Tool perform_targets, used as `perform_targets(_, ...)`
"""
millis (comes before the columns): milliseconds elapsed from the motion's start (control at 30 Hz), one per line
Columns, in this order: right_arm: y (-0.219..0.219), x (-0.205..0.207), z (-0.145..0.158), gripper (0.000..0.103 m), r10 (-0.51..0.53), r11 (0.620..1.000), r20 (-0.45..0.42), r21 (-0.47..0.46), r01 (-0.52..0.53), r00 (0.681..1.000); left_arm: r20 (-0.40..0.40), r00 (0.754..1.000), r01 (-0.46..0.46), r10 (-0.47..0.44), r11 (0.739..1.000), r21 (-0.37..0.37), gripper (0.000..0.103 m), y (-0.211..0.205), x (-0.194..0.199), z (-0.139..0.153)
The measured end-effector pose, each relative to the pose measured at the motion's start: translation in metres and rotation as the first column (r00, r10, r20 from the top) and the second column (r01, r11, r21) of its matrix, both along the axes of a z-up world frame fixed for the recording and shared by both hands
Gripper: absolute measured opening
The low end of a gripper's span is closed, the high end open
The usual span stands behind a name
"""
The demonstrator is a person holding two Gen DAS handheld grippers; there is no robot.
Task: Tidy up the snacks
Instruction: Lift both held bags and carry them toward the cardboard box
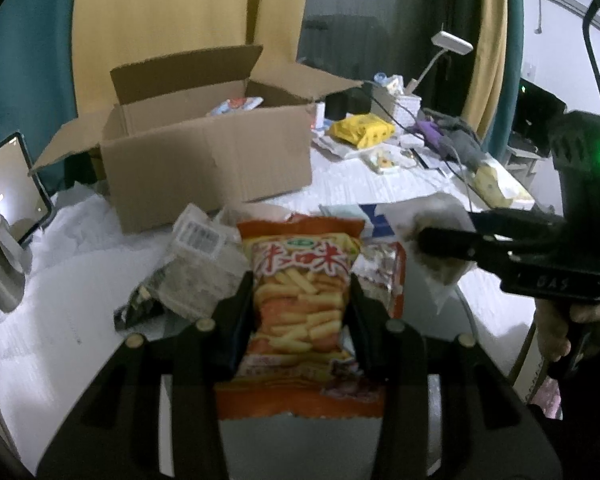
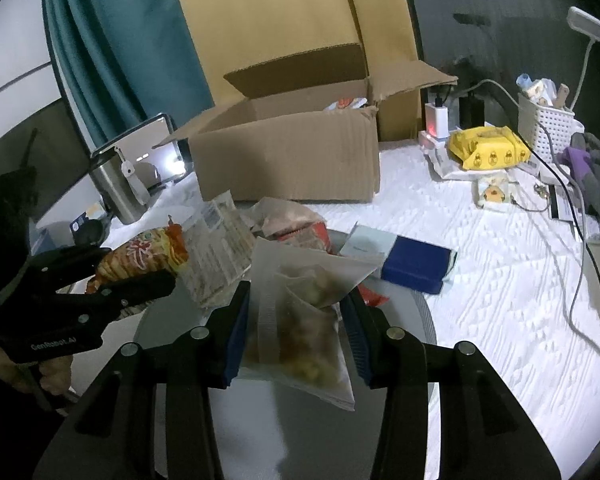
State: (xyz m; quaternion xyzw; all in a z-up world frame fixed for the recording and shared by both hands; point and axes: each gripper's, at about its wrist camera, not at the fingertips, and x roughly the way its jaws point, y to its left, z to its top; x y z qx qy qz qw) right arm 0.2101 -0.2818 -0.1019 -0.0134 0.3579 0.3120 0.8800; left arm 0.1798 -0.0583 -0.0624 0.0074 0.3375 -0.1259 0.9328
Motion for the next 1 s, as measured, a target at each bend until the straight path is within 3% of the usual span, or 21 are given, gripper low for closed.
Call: perform_targets(1000,0.033,0.075,0.038,0.047,0.019,0.999,0.08,-0.028,-0.016,0.997,0.12,0.993,-0.024,0.023,1.0,0.001,0.043,0.034,0.069,0.043)
